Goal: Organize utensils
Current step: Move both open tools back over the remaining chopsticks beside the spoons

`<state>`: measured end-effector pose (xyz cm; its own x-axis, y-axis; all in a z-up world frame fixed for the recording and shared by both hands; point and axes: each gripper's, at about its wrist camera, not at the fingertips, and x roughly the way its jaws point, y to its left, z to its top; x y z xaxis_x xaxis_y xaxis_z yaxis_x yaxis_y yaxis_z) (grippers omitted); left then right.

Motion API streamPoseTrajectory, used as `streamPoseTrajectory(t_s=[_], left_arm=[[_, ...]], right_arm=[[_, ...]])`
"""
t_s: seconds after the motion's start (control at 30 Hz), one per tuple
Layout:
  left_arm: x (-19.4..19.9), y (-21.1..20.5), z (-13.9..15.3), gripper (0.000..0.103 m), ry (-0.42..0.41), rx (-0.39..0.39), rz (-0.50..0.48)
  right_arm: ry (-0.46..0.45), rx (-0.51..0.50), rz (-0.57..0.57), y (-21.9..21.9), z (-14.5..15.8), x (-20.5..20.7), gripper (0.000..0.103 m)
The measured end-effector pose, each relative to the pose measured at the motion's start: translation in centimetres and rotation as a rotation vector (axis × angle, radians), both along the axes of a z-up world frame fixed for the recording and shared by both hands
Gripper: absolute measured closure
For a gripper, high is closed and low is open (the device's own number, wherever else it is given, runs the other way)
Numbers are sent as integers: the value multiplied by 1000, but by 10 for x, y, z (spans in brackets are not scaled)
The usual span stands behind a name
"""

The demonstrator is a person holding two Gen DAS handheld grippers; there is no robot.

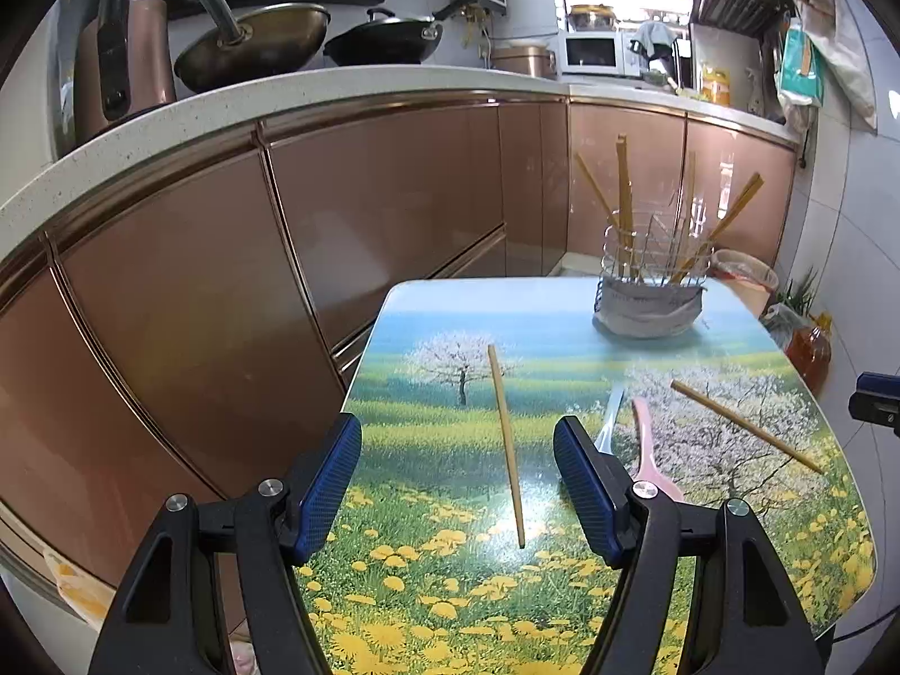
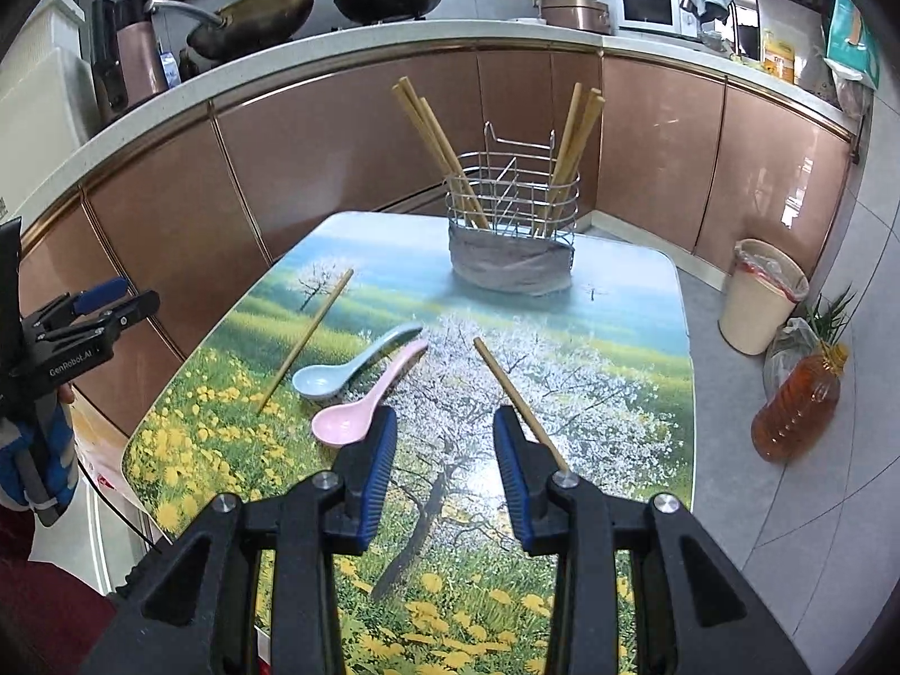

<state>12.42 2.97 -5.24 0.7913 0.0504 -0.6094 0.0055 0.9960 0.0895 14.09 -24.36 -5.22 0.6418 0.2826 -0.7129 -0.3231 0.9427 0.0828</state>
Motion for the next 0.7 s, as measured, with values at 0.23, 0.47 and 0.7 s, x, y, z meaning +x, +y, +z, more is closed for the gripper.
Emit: streamPoseTrajectory(t_s=[0.23, 0.47, 0.7], left_arm=[[16, 2, -13, 33, 64, -7, 4], [42, 1, -29, 33, 137, -18, 2], [71, -5, -48, 33, 218, -11, -9]], right_arm=[[39, -19, -8, -4, -10, 15, 69], [88, -37, 14, -3, -24, 38, 69], [140, -63, 48, -1, -39, 65, 69]])
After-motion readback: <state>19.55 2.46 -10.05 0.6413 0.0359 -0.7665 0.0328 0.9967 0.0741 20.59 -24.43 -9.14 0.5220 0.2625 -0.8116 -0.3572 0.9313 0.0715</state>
